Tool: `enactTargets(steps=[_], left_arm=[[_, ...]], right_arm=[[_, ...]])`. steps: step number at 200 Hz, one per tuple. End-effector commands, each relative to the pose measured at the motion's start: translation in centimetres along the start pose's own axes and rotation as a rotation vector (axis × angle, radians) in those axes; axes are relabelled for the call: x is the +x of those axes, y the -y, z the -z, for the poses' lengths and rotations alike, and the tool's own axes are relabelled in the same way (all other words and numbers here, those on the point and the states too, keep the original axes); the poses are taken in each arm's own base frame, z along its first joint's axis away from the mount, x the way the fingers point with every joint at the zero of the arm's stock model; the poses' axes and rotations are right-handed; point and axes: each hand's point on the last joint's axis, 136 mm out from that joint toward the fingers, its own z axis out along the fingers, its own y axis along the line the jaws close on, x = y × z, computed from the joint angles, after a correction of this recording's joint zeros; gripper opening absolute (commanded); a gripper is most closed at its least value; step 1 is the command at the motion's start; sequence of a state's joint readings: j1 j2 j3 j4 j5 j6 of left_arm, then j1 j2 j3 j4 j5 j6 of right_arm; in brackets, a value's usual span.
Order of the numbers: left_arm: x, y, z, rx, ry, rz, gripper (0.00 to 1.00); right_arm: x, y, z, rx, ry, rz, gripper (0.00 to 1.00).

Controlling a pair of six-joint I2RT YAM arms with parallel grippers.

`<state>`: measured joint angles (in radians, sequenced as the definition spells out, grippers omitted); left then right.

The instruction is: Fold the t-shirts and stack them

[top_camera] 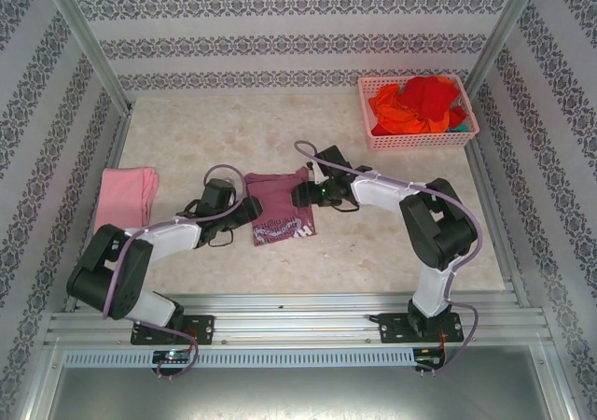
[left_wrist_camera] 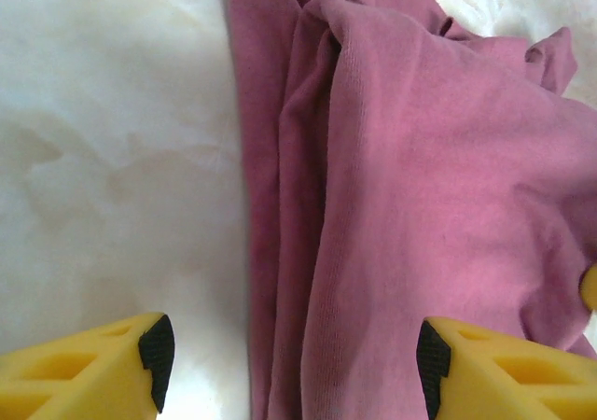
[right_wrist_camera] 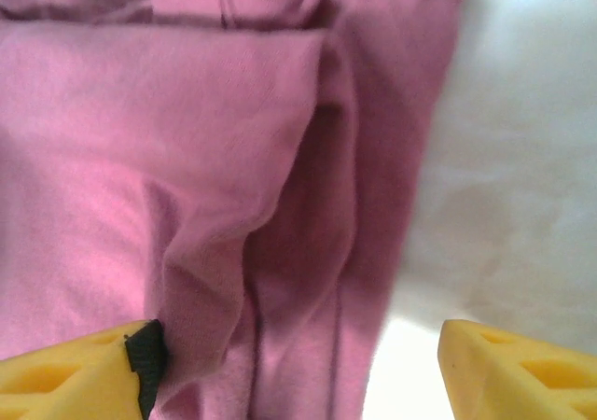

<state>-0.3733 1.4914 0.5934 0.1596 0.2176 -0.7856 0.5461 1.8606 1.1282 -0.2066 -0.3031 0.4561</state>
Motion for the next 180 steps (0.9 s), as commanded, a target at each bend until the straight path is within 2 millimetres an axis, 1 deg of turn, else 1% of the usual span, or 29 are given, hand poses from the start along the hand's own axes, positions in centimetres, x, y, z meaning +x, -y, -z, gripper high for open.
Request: enactTargets(steps=[1, 31, 55, 99, 111, 119, 124, 136, 151, 168, 174, 180], left_arm=[[-0.9, 1.9, -1.1, 0.052, 0.006, -0.053, 0.70], [-1.1, 2.1, -2.2, 0.054, -0.002, -0.045, 0.68], [-1.1, 2.4, -2.7, 0.077, -0.005, -0.027, 0.62], [-0.9, 2.9, -3.6, 0.106, -0.023, -0.011, 0.51], [-1.0, 3.0, -3.7, 0.113, -0.023, -0.005, 0.46], [-1.0, 3.1, -3.7, 0.117, -0.024, -0.003, 0.38], [-0.9, 3.0, -3.7, 0.116, -0.023, -0.004, 0.34], [-1.0, 3.1, -3.7, 0.115, -0.021, -0.006, 0.32], [-1.0, 3.1, -3.8, 0.118, -0.019, -0.010, 0.32], [-0.8, 3.3, -4.2, 0.142, -0.023, -0.007, 0.30], [-0.8, 3.3, -4.3, 0.151, -0.023, -0.004, 0.27], [-0.8, 3.3, -4.4, 0.158, -0.020, -0.002, 0.19]], right_arm=[[0.9, -2.2, -1.5, -0.124, -0.035, -0.091, 0.73], [1.4, -2.3, -2.7, -0.157, -0.057, -0.130, 0.61], [1.6, -2.0, -3.3, -0.163, -0.066, -0.148, 0.54], [2.0, -2.3, -4.0, -0.192, -0.076, -0.173, 0.53], [2.2, -2.2, -4.2, -0.189, -0.081, -0.176, 0.53], [2.3, -2.2, -4.3, -0.189, -0.083, -0.177, 0.53], [2.3, -2.1, -4.3, -0.187, -0.083, -0.179, 0.53], [2.4, -2.2, -4.3, -0.188, -0.084, -0.178, 0.53], [2.6, -2.1, -4.5, -0.187, -0.089, -0.180, 0.53], [2.5, -2.5, -4.4, -0.201, -0.088, -0.179, 0.53], [2.3, -2.6, -4.4, -0.206, -0.086, -0.178, 0.53], [2.4, -2.7, -4.3, -0.209, -0.086, -0.176, 0.53]])
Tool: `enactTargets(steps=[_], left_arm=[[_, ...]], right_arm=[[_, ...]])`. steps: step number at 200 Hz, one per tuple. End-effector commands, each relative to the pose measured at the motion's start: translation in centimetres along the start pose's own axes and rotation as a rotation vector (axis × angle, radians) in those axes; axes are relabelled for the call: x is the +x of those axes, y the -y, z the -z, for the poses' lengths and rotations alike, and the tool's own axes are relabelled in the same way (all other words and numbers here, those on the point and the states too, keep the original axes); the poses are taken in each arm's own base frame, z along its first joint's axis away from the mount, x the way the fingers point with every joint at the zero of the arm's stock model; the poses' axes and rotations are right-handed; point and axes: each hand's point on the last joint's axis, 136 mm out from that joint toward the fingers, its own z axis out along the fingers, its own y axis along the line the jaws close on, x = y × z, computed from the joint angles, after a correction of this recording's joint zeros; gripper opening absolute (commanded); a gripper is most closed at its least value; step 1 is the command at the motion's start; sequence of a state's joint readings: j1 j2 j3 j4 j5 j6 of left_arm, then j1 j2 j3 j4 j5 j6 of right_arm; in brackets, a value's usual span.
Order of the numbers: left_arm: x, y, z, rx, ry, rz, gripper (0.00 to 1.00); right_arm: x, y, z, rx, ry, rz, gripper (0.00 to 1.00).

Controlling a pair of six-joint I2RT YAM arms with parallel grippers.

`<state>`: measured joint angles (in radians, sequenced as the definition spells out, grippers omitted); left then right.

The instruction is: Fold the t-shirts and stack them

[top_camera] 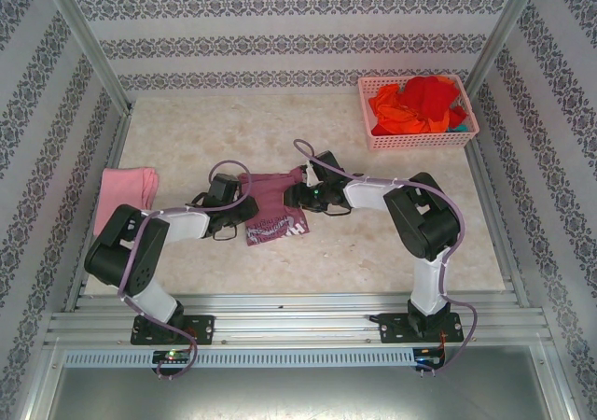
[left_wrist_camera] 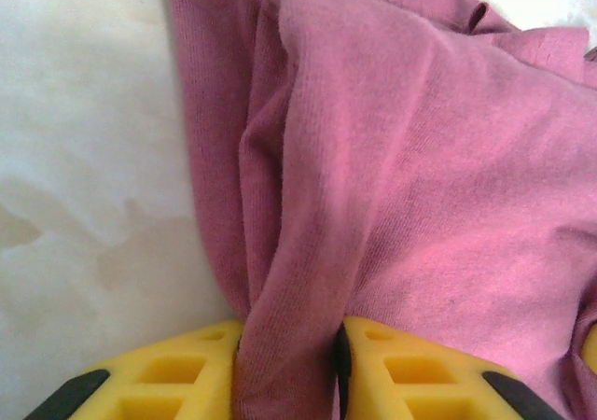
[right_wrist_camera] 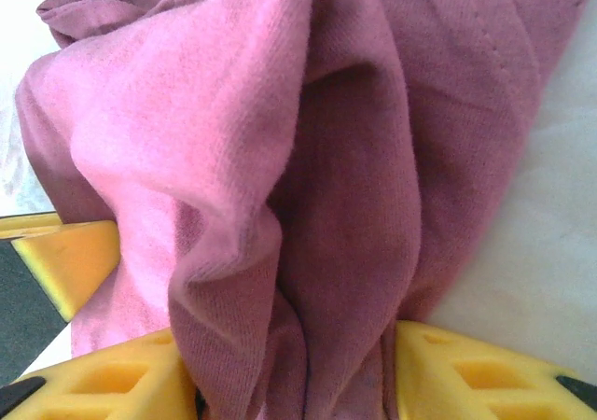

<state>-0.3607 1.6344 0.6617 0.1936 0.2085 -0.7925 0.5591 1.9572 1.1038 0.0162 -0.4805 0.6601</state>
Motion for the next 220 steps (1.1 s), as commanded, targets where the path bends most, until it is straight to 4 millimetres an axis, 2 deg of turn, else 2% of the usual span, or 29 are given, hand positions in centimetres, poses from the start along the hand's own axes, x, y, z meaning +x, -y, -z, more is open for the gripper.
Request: enactTargets(steps=[1, 22, 45, 67, 96, 120, 146, 161, 194, 220], left_arm=[[0.0, 4.2, -1.6, 0.199, -0.006, -0.026, 0.18], [0.0, 4.0, -1.8, 0.202, 0.007, -0.038, 0.00], [-0.4, 4.1, -1.4, 0.204, 0.023, -0.086, 0.00], [-1.0, 3.1, -0.4, 0.153, 0.036, -0.163, 0.00], [-2.2, 2.0, 1.8, 0.112, 0.075, -0.288, 0.00], [-4.0, 0.7, 4.1, 0.029, 0.130, -0.385, 0.00], [-6.0, -1.3, 6.5, -0.064, 0.137, -0.439, 0.00], [-6.9, -1.8, 7.7, -0.032, 0.134, -0.434, 0.00], [-8.7, -3.3, 9.9, -0.095, 0.151, -0.482, 0.00], [-9.8, -4.0, 12.0, -0.139, 0.161, -0.521, 0.00]], right_arm=[[2.1, 0.7, -1.3, -0.001, -0.061, -0.027, 0.53], [1.9, 0.4, -0.9, -0.010, -0.053, -0.016, 0.54], [1.5, -0.2, -0.1, -0.021, -0.033, 0.015, 0.59], [0.6, -0.8, 1.6, -0.015, 0.020, 0.072, 0.68], [-0.8, -1.1, 4.3, 0.034, 0.127, 0.173, 0.84], [-1.4, -1.6, 5.6, 0.056, 0.170, 0.251, 0.89], [-1.7, -3.7, 6.3, 0.002, 0.192, 0.340, 0.90], [-1.5, -5.4, 6.3, -0.035, 0.195, 0.419, 0.91], [-0.7, -9.2, 5.6, -0.117, 0.198, 0.582, 0.92], [-0.3, -11.1, 5.0, -0.163, 0.184, 0.651, 0.92]])
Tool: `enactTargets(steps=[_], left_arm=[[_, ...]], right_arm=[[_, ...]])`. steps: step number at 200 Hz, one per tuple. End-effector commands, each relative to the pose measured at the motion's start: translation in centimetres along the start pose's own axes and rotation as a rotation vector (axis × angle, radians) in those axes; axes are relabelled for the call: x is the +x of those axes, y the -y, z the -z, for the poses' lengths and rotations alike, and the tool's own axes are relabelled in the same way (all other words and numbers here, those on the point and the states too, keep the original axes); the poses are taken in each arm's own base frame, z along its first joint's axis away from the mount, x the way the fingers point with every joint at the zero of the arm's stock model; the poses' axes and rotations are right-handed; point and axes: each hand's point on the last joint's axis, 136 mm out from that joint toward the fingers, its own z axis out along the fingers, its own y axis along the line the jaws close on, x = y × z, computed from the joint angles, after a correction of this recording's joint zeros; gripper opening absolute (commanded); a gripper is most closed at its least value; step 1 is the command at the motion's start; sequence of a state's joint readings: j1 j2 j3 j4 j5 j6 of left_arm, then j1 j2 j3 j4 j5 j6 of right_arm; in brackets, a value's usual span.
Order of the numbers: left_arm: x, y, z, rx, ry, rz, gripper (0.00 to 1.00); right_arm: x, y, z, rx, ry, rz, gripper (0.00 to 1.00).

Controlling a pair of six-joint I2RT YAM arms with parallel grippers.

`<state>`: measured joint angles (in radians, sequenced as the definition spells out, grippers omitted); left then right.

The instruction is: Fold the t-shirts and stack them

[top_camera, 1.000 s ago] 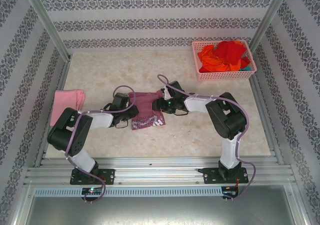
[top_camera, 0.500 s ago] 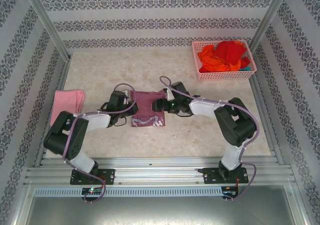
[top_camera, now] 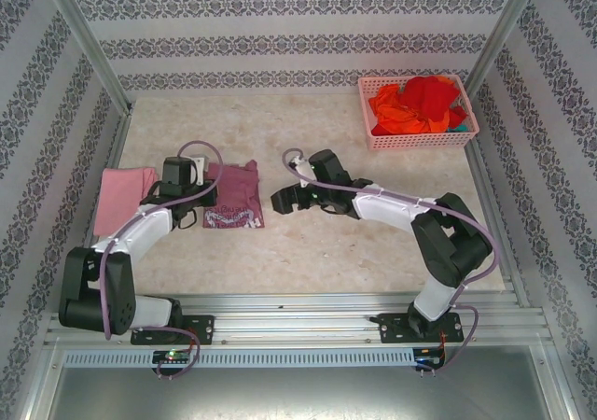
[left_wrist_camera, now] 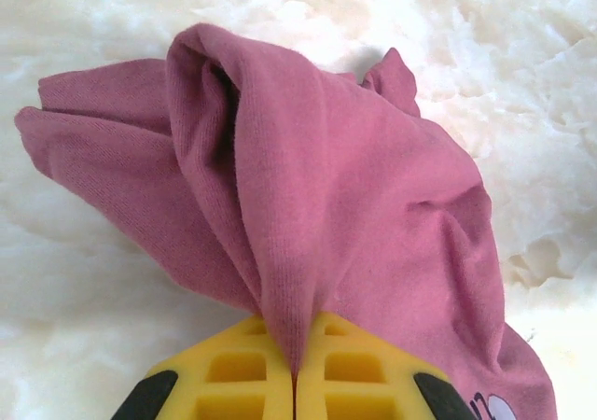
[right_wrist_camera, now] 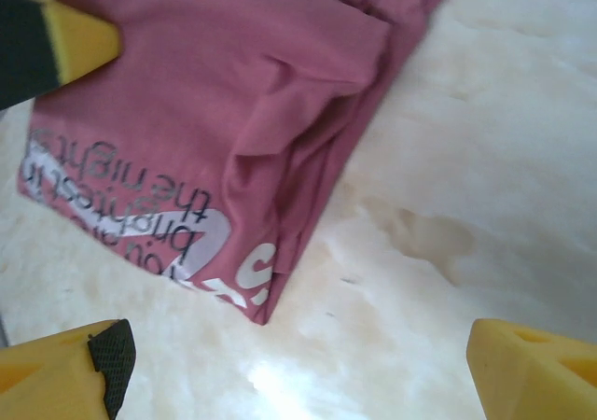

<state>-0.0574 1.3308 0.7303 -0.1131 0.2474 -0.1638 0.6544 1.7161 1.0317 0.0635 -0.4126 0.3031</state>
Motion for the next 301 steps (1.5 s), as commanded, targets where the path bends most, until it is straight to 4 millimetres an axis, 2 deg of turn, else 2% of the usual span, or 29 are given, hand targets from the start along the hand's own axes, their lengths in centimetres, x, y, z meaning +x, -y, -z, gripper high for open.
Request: enactTargets(steps=[1, 25, 104, 141, 212, 248, 301], left_arm=[[-1.3, -0.8, 2.3, -0.029, -0.004, -0.112, 0.00], [-1.6, -2.6, 3.9, -0.096, -0.033, -0.203, 0.00], [-1.7, -9.3, 6.9, -0.149, -0.143, -0.238, 0.00], [-1.5, -11.5, 8.1, -0.144, -0.232, -0.273, 0.00], [-3.3, -15.8, 10.2, -0.222, -0.319, -0.297, 0.00], [-4.3, -17.0, 11.0, -0.255, -0.313, -0.293, 0.00], [-5.7, -17.6, 12.1, -0.305, -0.287, -0.305, 0.00]], right_arm=[[-2.3, -2.7, -0.4, -0.085, 0.053, 0.135, 0.92], [-2.5, -3.4, -0.8, -0.124, 0.046, 0.155, 0.92], [-3.1, -5.0, -1.4, -0.211, 0.015, 0.180, 0.92], [-3.2, -4.5, -2.0, -0.213, 0.011, 0.173, 0.92], [-3.5, -3.4, -2.6, -0.210, 0.015, 0.141, 0.92], [-3.2, -3.0, -2.9, -0.215, 0.008, 0.123, 0.92], [-3.2, -3.0, -2.9, -0.216, 0.009, 0.120, 0.92]])
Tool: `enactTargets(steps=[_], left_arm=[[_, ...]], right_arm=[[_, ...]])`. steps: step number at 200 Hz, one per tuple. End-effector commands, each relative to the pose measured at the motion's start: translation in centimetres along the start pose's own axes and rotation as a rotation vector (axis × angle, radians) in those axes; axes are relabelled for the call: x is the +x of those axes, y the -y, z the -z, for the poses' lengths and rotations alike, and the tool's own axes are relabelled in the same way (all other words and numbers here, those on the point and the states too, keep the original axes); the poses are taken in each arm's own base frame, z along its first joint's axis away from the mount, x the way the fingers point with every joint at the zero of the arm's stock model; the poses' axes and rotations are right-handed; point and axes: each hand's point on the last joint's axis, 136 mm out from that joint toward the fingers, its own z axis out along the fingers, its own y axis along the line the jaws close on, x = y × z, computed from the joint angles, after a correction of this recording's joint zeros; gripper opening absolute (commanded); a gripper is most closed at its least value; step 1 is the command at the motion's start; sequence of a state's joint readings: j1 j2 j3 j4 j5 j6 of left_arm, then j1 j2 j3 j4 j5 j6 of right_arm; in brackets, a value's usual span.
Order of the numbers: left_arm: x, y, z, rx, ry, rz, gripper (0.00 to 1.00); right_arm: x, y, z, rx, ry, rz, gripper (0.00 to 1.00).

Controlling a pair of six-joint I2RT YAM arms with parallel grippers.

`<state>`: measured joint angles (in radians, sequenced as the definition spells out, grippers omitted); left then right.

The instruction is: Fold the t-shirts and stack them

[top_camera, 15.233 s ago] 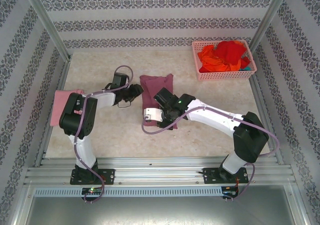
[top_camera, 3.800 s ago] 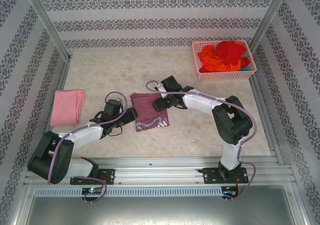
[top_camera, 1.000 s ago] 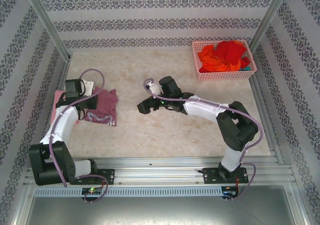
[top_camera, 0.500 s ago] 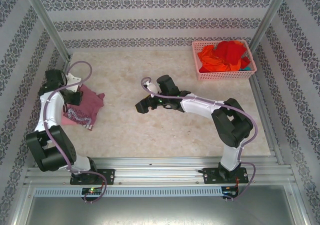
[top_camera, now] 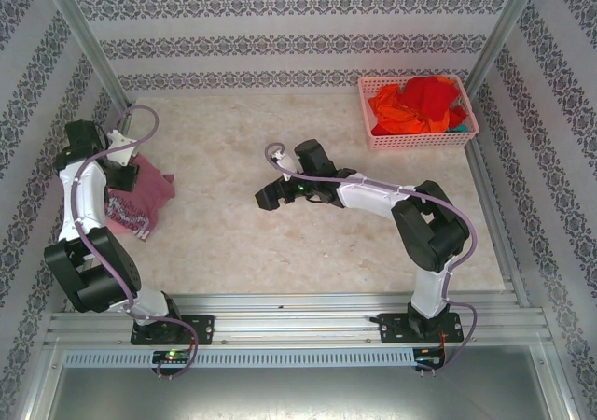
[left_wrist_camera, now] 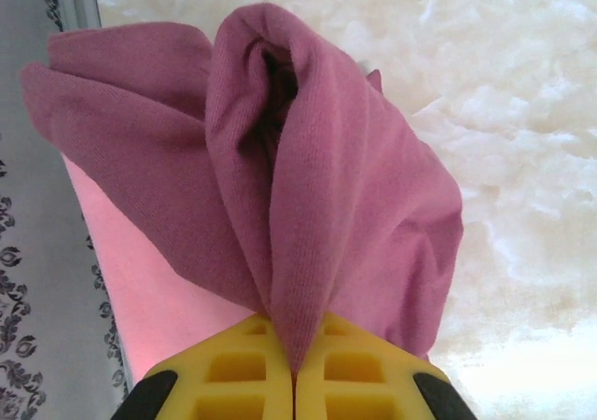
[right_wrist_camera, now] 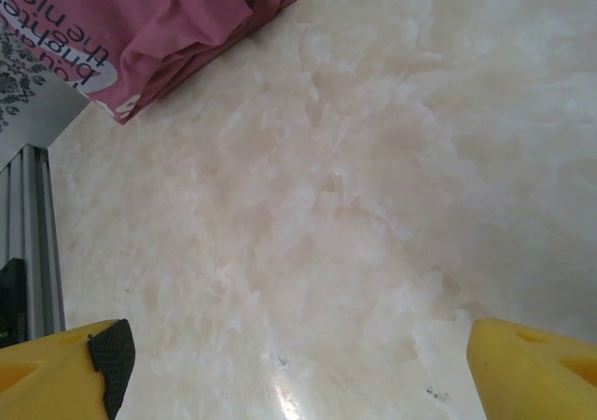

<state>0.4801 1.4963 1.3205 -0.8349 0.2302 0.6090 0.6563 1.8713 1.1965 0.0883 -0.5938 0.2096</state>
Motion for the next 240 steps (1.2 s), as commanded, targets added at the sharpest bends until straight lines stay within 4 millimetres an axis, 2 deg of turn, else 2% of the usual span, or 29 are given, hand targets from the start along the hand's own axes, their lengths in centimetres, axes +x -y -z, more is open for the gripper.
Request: enactTargets(steps=[1, 27, 65, 92, 160, 168, 197, 216, 240], left_arm=[[-0.1, -1.0, 1.2, -0.033, -0.012, -0.020, 0.00], [0.7, -1.8, 1.3, -0.067, -0.036, 0.003, 0.00], [2.2, -3.7, 0.2, -0.171, -0.087, 0.044, 0.00], [3.6, -5.0, -1.2, -0.231, -0.157, 0.087, 0.00], [5.5, -5.6, -5.1, -0.231, -0.235, 0.110, 0.00], [5.7, -5.9, -5.3, -0.242, -0.251, 0.121, 0.10], [6.1, -7.0, -4.8, -0.306, -0.285, 0.156, 0.67], [5.4, -7.1, -4.0, -0.316, -0.246, 0.206, 0.82], [3.0, -6.0, -2.9, -0.278, -0.131, 0.332, 0.91]], right_arm=[[-1.0, -0.3, 0.1, -0.030, 0.028, 0.012, 0.92], [-0.9, -0.2, 0.2, -0.025, 0.027, 0.009, 0.92], [-0.7, 0.0, 0.0, -0.029, 0.021, 0.002, 0.92], [-0.5, 0.2, 0.0, -0.026, 0.019, -0.009, 0.92], [-0.3, 0.7, 0.1, -0.025, 0.020, -0.025, 0.92], [-0.3, 0.8, 0.1, -0.023, 0.022, -0.027, 0.92], [-0.2, 0.8, 0.3, -0.021, 0.026, -0.031, 0.92], [-0.1, 1.0, 0.3, -0.019, 0.026, -0.037, 0.92], [-0.1, 1.1, 0.3, -0.020, 0.027, -0.042, 0.92]])
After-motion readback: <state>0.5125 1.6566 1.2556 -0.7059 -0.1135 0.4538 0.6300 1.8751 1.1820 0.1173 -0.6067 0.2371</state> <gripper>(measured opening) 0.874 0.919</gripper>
